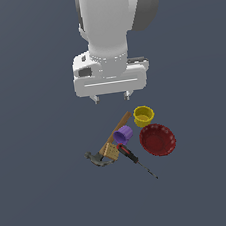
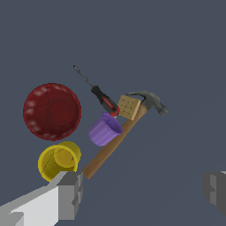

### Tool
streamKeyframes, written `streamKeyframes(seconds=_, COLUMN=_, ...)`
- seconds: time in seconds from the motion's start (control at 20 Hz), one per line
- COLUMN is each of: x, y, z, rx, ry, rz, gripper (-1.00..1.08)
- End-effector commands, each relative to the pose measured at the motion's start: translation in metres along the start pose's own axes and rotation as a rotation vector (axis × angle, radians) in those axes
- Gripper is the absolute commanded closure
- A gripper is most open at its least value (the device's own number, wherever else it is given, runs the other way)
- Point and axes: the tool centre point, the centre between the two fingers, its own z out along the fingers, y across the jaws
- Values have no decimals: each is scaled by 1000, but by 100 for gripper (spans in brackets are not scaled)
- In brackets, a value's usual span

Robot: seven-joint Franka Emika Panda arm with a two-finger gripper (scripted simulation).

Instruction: Pick up a designated object from a clutter of objects.

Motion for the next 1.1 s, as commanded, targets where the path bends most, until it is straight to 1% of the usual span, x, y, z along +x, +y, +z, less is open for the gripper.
streamKeyframes(seconds=0.0, x=5, y=1, z=11, rx=3, ry=0, rz=18, gripper=-92)
streamKeyframes(seconds=0.35, x=26, y=5, z=59, rx=16, ry=1, rz=101, gripper=-92)
streamKeyframes(seconds=0.7, x=48, y=12, z=133, rx=28, ry=2, rz=225, gripper=-92)
streamKeyframes(seconds=1.05, x=56, y=18, z=194, rx=32, ry=2, rz=323, gripper=-92)
